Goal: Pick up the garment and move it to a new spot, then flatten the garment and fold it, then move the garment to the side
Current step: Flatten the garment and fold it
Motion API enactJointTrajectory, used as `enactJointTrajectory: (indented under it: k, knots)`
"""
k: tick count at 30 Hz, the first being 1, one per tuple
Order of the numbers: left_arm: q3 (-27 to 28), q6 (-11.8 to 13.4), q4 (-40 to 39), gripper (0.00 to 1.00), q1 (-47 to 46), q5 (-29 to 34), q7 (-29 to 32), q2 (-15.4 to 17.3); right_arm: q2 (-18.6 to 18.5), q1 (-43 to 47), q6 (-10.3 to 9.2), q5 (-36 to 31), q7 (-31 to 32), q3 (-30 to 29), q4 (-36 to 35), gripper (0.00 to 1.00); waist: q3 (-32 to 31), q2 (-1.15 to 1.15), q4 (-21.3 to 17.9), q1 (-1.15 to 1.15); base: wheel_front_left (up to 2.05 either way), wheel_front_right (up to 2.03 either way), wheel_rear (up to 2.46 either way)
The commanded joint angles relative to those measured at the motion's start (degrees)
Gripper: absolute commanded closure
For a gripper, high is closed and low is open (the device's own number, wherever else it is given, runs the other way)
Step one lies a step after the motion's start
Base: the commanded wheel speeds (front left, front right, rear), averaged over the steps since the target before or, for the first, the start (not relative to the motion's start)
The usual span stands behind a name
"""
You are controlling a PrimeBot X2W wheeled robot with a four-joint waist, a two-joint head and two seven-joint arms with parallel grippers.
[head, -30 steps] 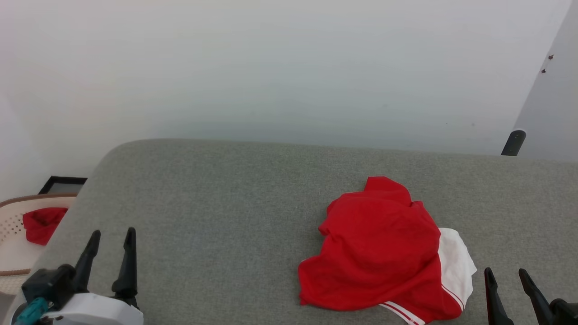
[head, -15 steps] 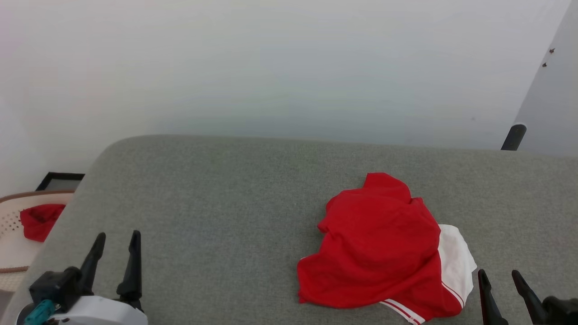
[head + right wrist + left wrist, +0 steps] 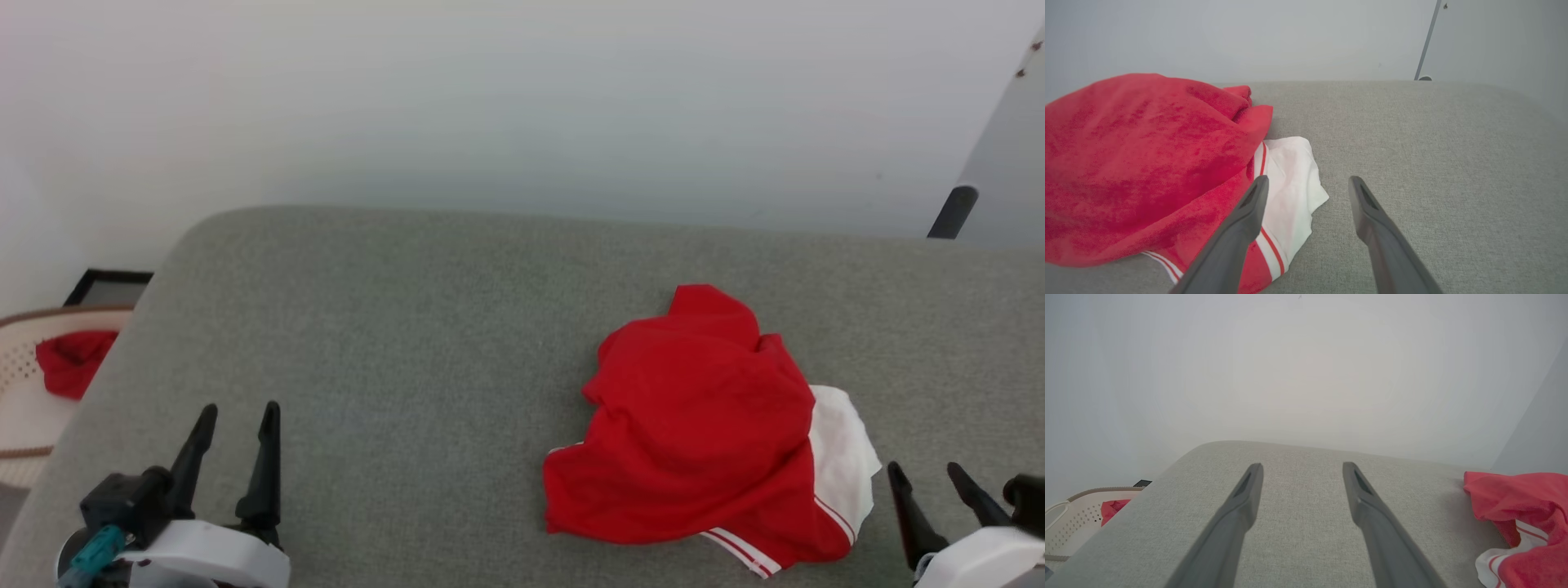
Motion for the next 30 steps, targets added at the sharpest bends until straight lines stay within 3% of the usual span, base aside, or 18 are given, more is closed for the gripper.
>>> enactJointTrajectory:
  k: [1, 9, 23, 25, 30]
  knots:
    - [-0.2, -0.3, 0.2, 0.00, -0.5, 0.3, 0.0, -0.1, -0.4, -0.9, 0.02, 0.5, 1.5, -0.6, 0.2, 0.00, 1.4, 0.00, 0.7, 0.00, 0.00, 0.00, 0.00]
    - [-1.7, -0.7, -0.3, 0.00, -4.0, 0.8, 0.0, -1.3, -1.7, -5.0, 0.02, 2.1, 12.0, -2.5, 2.6, 0.00, 7.3, 0.00, 3.1, 0.00, 0.00, 0.00, 0.00]
    - [-4.2, -1.2, 1.9, 0.00, -9.0, 1.2, 0.0, -2.8, -0.1, -10.0, 0.03, 2.8, 22.7, -2.5, 11.4, 0.00, 11.8, 0.00, 6.6, 0.00, 0.00, 0.00, 0.00]
    - [-4.2, -1.3, 2.2, 0.00, -9.4, 1.1, 0.0, -2.9, 0.0, -10.6, 0.03, 2.8, 23.0, -1.9, 12.5, 0.97, 12.0, 0.00, 6.8, 0.00, 0.00, 0.00, 0.00]
    - [-3.7, -1.5, 2.9, 0.00, -9.4, 0.6, 0.0, -3.0, -1.1, -11.3, 0.02, 2.1, 22.5, -1.6, 13.3, 1.00, 11.7, 0.00, 6.4, 0.00, 0.00, 0.00, 0.00]
